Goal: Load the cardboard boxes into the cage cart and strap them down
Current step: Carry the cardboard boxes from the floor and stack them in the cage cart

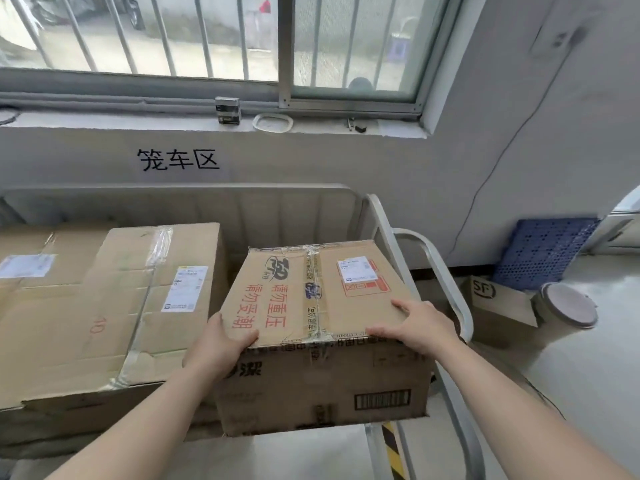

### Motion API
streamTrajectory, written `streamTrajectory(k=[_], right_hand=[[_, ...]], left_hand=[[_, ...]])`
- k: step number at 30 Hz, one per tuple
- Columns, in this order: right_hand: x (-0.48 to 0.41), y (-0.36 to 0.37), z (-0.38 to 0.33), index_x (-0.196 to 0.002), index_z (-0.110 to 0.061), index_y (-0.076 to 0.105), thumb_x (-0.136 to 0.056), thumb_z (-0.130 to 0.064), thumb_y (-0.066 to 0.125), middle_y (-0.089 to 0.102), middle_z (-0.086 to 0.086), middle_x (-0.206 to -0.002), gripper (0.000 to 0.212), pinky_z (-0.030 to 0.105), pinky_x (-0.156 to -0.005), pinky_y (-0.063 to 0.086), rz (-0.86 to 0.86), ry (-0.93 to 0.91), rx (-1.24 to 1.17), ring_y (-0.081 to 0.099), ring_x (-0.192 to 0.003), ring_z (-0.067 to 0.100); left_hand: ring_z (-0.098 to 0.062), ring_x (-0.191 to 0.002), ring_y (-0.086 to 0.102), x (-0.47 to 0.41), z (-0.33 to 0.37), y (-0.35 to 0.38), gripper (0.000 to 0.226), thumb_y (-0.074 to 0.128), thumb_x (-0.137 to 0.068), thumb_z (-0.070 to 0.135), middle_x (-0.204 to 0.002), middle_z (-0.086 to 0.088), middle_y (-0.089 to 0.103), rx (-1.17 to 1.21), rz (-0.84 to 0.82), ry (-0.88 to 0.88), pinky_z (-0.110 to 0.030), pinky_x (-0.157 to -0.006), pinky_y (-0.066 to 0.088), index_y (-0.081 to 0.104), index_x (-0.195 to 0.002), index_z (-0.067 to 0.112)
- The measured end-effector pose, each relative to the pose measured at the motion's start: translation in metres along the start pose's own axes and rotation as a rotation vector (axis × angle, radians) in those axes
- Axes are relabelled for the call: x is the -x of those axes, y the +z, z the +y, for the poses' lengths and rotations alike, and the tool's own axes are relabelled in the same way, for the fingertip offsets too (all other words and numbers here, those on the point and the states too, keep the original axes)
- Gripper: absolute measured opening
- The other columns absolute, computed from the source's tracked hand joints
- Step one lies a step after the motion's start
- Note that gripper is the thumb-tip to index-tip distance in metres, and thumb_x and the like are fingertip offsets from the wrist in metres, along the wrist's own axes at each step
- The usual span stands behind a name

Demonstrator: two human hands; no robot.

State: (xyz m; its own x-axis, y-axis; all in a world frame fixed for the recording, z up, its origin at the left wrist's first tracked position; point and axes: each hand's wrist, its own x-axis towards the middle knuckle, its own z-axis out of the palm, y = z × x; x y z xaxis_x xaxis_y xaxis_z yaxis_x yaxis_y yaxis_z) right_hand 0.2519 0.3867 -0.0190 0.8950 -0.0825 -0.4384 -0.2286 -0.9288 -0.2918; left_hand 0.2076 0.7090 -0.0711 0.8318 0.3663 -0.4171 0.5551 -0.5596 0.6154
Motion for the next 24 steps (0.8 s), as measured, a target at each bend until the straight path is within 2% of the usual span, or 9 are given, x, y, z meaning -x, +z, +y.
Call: streamTrajectory(k=[4,8,11,15,20,24], right_hand=[[-0.017,0.013,-0.003,-0.147,-0.04,0.03,-0.041,-0.087,0.068,0.043,0.003,-0.141,0.122,0.038,-0.101,0.042,-0.122,0.012,0.034,0.049,-0.123,0.022],[-0.036,0.028,-0.006,-0.147,-0.039,0.029,-0.042,-0.081,0.073,0.041,0.007,-0.138,0.121,0.036,-0.101,0.042,-0.181,0.017,0.061,0.05,-0.122,0.025],[-0.055,0.041,-0.004,-0.148,-0.038,0.027,-0.035,-0.085,0.071,0.037,0.008,-0.144,0.13,0.041,-0.106,0.042,-0.228,0.043,0.034,0.047,-0.125,0.026],[-0.084,0.055,0.001,-0.148,-0.038,0.028,-0.022,-0.09,0.067,0.037,0.005,-0.149,0.143,0.042,-0.107,0.04,-0.265,0.067,0.022,0.044,-0.129,0.026],[-0.124,0.078,0.009,-0.148,-0.037,0.029,-0.019,-0.088,0.07,0.036,0.003,-0.15,0.145,0.044,-0.106,0.041,-0.306,0.093,-0.028,0.043,-0.131,0.025],[-0.156,0.103,0.017,-0.148,-0.034,0.032,-0.026,-0.079,0.078,0.037,0.003,-0.149,0.138,0.045,-0.106,0.042,-0.339,0.094,-0.103,0.043,-0.13,0.025]], left_hand=[[-0.03,-0.111,0.057,-0.031,-0.009,0.011,0.069,0.073,-0.079,0.049,-0.129,-0.005,0.059,-0.053,-0.045,-0.013,-0.041,-0.088,0.05,0.045,-0.131,0.014],[-0.027,-0.105,0.059,-0.058,-0.018,0.019,0.069,0.072,-0.075,0.057,-0.124,-0.004,0.06,-0.074,-0.086,-0.041,-0.043,-0.086,0.052,0.047,-0.127,0.019],[-0.03,-0.115,0.055,-0.076,-0.027,0.031,0.081,0.069,-0.075,0.061,-0.132,-0.008,0.054,-0.125,-0.105,-0.089,-0.041,-0.093,0.049,0.042,-0.138,0.018],[-0.031,-0.103,0.058,-0.098,-0.035,0.052,0.081,0.068,-0.072,0.064,-0.127,-0.009,0.053,-0.118,-0.139,-0.159,-0.045,-0.089,0.052,0.045,-0.134,0.018],[-0.033,-0.107,0.057,-0.124,-0.034,0.072,0.08,0.067,-0.078,0.059,-0.131,-0.011,0.048,-0.163,-0.129,-0.188,-0.044,-0.089,0.051,0.039,-0.142,0.019],[-0.033,-0.107,0.057,-0.152,-0.039,0.091,0.079,0.066,-0.08,0.059,-0.13,-0.011,0.047,-0.161,-0.117,-0.211,-0.044,-0.088,0.051,0.04,-0.142,0.016]])
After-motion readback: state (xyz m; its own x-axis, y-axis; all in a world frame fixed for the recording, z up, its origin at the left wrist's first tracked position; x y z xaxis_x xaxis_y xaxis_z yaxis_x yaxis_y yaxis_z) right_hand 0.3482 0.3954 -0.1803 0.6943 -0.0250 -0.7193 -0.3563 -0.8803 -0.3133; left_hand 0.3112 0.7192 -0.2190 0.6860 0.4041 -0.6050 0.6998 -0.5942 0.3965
